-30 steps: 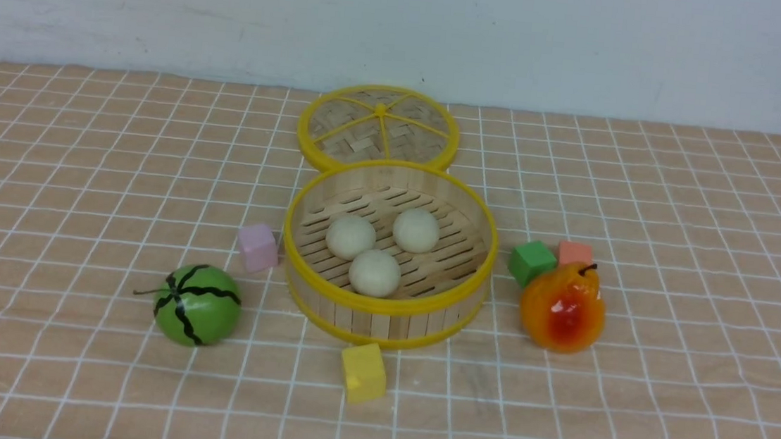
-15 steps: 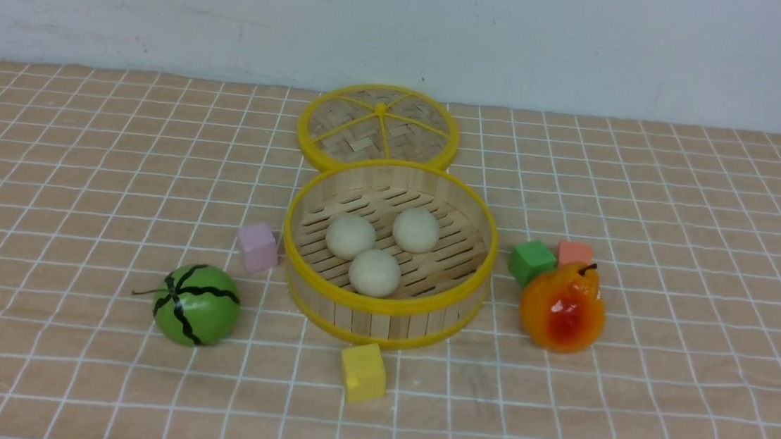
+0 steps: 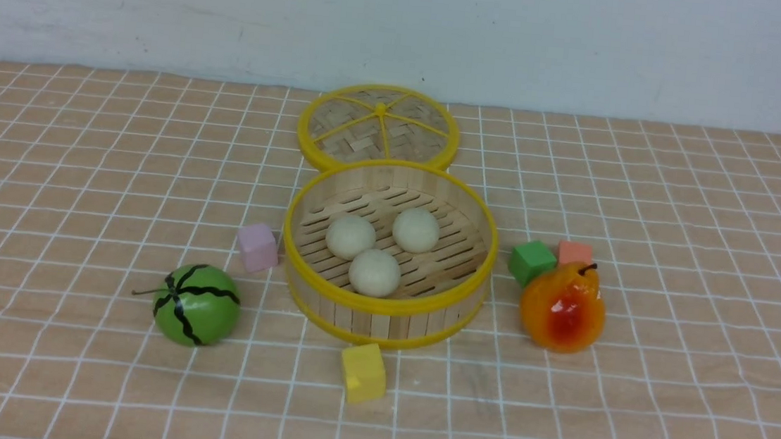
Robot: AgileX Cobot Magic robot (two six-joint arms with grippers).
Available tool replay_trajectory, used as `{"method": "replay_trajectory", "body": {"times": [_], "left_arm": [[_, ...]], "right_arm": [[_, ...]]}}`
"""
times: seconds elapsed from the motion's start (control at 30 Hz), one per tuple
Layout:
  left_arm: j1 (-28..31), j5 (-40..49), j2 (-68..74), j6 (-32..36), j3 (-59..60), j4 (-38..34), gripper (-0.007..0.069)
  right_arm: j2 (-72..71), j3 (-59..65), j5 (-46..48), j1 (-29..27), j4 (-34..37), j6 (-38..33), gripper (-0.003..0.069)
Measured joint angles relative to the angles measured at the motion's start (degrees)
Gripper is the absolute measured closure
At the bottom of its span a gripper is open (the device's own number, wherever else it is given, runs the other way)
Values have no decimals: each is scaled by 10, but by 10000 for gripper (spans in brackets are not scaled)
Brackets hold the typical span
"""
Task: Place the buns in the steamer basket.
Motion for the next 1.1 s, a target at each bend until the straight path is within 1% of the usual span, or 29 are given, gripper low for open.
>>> {"method": "replay_trajectory", "body": {"times": [0.33, 1.1], "left_arm": [[0, 0, 0, 1, 0, 0, 589], [0, 3, 0, 1, 0, 0, 587]], "right_arm": [[0, 0, 0, 0, 0, 0, 418], [0, 0, 0, 0, 0, 0, 418]]}}
